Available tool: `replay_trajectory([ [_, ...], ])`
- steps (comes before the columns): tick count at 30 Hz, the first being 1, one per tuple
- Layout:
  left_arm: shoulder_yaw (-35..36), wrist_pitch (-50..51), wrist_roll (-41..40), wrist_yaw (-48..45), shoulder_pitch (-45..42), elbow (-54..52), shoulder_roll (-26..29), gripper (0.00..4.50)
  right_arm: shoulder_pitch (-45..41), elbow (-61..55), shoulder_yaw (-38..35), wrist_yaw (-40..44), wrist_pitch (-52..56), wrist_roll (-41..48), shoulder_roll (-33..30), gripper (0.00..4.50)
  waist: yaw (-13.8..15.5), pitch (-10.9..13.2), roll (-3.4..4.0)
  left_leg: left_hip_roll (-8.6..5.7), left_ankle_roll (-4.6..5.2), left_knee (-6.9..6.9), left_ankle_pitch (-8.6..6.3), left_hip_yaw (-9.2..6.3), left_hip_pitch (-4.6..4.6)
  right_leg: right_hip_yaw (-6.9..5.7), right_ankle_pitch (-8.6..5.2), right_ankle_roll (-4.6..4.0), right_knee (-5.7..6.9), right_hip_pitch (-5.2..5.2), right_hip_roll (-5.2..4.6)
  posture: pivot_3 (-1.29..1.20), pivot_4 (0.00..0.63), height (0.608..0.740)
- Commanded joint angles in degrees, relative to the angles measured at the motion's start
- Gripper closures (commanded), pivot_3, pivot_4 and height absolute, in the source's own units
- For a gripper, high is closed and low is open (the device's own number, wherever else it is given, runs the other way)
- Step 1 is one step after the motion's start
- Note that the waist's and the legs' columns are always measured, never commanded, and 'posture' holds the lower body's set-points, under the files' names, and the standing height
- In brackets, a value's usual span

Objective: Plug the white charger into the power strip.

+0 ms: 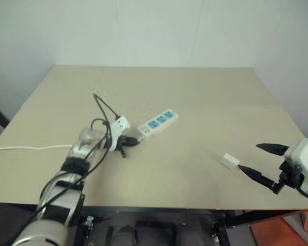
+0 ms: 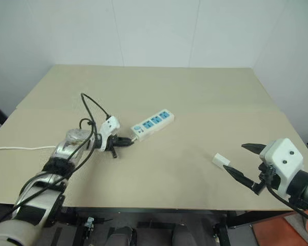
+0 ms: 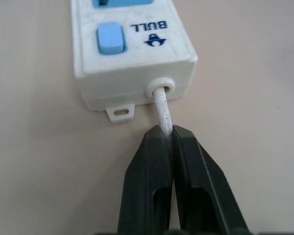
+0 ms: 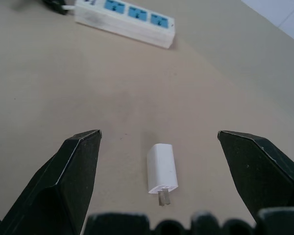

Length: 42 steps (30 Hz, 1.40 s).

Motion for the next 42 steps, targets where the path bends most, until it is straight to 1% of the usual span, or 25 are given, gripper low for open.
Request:
replay_trajectory([
  [1, -0.99, -7.94, -1.64, -9.65, 6.22, -10.24, 5.16, 4.46, -0.20, -0.95, -1.00, -0.18, -0.19, 0.30, -0.38, 0.00, -0.24, 0.00, 0.00, 0.01, 0.00, 0.00, 0.00, 0.01, 0.00, 0.00, 0.01, -0.01, -0.01, -0.03, 0.00, 0.00, 0.150, 0.740],
  [3, 0.07, -10.48, -3.77, -13.42, 9.81, -14.46, 7.61, 4.46, -0.31, -0.74, -0.67, -0.07, -0.22, 0.32, -0.54, 0.00, -0.17, 0.00, 0.01, 0.04, 0.00, -0.02, 0.00, 0.02, 0.02, 0.01, 0.01, -0.04, 0.02, -0.01, 0.01, 0.00, 0.150, 0.740],
  [5, 1.11, -10.94, -6.05, -16.84, 12.31, -17.43, 9.96, 4.46, -0.70, -0.23, -0.17, 0.08, -0.33, 0.27, -0.81, 0.00, -0.12, 0.00, 0.01, 0.04, 0.00, -0.01, 0.00, 0.02, 0.03, 0.01, 0.01, -0.04, 0.02, -0.01, 0.01, 0.00, 0.150, 0.740],
  [7, 1.34, -10.82, -6.49, -18.06, 13.58, -18.70, 11.63, 4.46, -1.14, 0.22, 0.28, 0.17, -0.42, 0.21, -1.06, 0.00, -0.02, 0.00, 0.00, 0.05, 0.00, 0.00, 0.00, 0.03, 0.04, 0.01, 0.01, -0.04, 0.02, 0.00, 0.01, 0.00, 0.150, 0.740],
  [9, 1.91, -13.41, -6.46, -18.50, 14.25, -17.39, 12.40, 4.46, -2.05, 0.87, 1.11, 0.25, -0.55, 0.15, -1.52, 0.00, 0.16, 0.00, 0.00, 0.05, 0.01, 0.00, 0.01, 0.02, 0.04, -0.01, -0.04, 0.05, 0.01, 0.01, 0.01, 0.00, 0.150, 0.740],
  [11, 2.89, -15.69, -6.87, -18.30, 14.17, -14.81, 11.95, 4.46, -3.08, 1.39, 2.06, 0.25, -0.60, 0.10, -1.89, 0.00, 0.14, 0.00, 0.00, 0.05, 0.01, 0.01, 0.01, 0.02, 0.04, 0.00, -0.10, 0.15, -0.01, 0.02, 0.01, 0.00, 0.150, 0.740],
  [13, 3.71, -17.96, -6.34, -16.91, 13.69, -12.02, 11.12, 3.86, -3.91, 1.70, 2.86, 0.12, -0.56, 0.04, -2.17, 0.00, 0.09, 0.00, 0.01, 0.05, 0.01, 0.01, 0.01, 0.03, 0.03, 0.00, -0.09, 0.13, -0.03, 0.02, 0.01, 0.00, 0.150, 0.740],
  [14, 3.97, -18.61, -6.37, -16.97, 13.29, -10.87, 10.88, 3.66, -4.13, 1.66, 3.04, -0.04, -0.57, -0.03, -2.17, 0.00, 0.09, 0.00, 0.01, 0.05, 0.01, 0.01, 0.01, 0.02, 0.03, -0.01, -0.09, 0.12, -0.02, 0.01, 0.01, 0.00, 0.150, 0.740],
  [15, 4.13, -19.03, -6.43, -17.12, 12.98, -10.10, 10.69, 3.32, -4.24, 1.68, 3.09, -0.11, -0.63, -0.09, -2.15, 0.00, 0.09, 0.00, 0.00, 0.05, 0.01, 0.01, 0.00, 0.02, 0.01, -0.01, -0.08, 0.11, -0.02, -0.02, 0.01, 0.00, 0.150, 0.740],
  [22, 5.58, -12.63, -12.95, -24.27, 12.72, -13.49, 11.47, 1.09, -2.79, 0.87, 1.78, 1.05, -0.14, 0.57, -2.08, 0.00, 0.04, 0.00, 0.00, 0.05, 0.01, 0.01, 0.01, 0.01, 0.00, -0.02, -0.02, 0.02, 0.00, -0.01, 0.02, 0.00, 0.150, 0.740],
  [23, 6.06, -11.93, -13.81, -24.06, 12.64, -13.82, 11.05, 0.82, -2.58, 0.63, 1.73, 1.05, -0.06, 0.66, -2.00, 0.00, 0.02, 0.00, 0.00, 0.05, 0.01, 0.01, 0.00, 0.01, 0.00, -0.01, -0.02, 0.02, 0.00, -0.01, 0.02, 0.00, 0.150, 0.740],
  [25, 7.35, -12.20, -14.71, -21.37, 12.59, -13.96, 9.32, 0.14, -2.39, 0.36, 1.68, 0.98, 0.06, 0.80, -1.88, 0.00, 0.03, 0.00, 0.00, 0.05, 0.01, 0.01, 0.01, 0.02, 0.01, 0.00, -0.02, 0.02, 0.01, -0.01, 0.02, 0.00, 0.150, 0.740],
  [26, 7.27, -11.36, -14.47, -19.99, 12.24, -13.79, 8.38, 0.02, -2.41, 0.24, 1.72, 0.92, 0.15, 0.90, -1.85, 0.00, 0.03, 0.00, 0.00, 0.05, 0.01, 0.01, 0.01, 0.02, 0.02, -0.01, -0.03, 0.02, 0.01, -0.01, 0.02, 0.00, 0.150, 0.740],
  [28, 7.00, -10.13, -13.99, -18.72, 11.88, -13.69, 7.53, 0.02, -2.45, 0.12, 1.76, 0.86, 0.26, 1.00, -1.84, 0.00, 0.03, 0.00, 0.00, 0.05, 0.01, 0.01, 0.01, 0.01, 0.04, -0.01, -0.02, 0.02, 0.02, 0.02, 0.02, 0.00, 0.150, 0.740],
  [32, 5.75, -16.17, -11.73, -15.26, 11.43, -9.26, 1.83, 0.02, -3.90, 0.61, 2.91, -0.03, 0.44, 0.67, -2.18, 0.00, 0.09, 0.00, 0.00, 0.03, 0.01, 0.01, 0.01, 0.01, 0.03, 0.00, -0.02, 0.02, 0.00, 0.02, 0.01, 0.00, 0.150, 0.740],
  [34, 5.12, -19.13, -10.42, -14.83, 10.94, -6.71, -0.06, 0.02, -4.28, 0.28, 3.07, -0.03, 0.69, 1.01, -2.30, 0.00, 0.10, 0.00, 0.00, 0.03, 0.01, 0.01, 0.01, 0.01, 0.03, -0.01, 0.02, -0.03, -0.01, 0.03, 0.01, 0.00, 0.150, 0.740],
  [42, 3.45, -24.44, -7.61, -16.27, 7.75, 2.63, -3.53, 0.02, -4.40, -0.25, 2.73, 0.17, 1.34, 1.27, -2.22, 0.00, 0.09, -0.02, 0.01, 0.02, 0.01, 0.02, 0.01, 0.01, 0.11, 0.00, 0.02, 0.01, -0.01, 0.11, 0.02, 0.00, 0.150, 0.740],
])
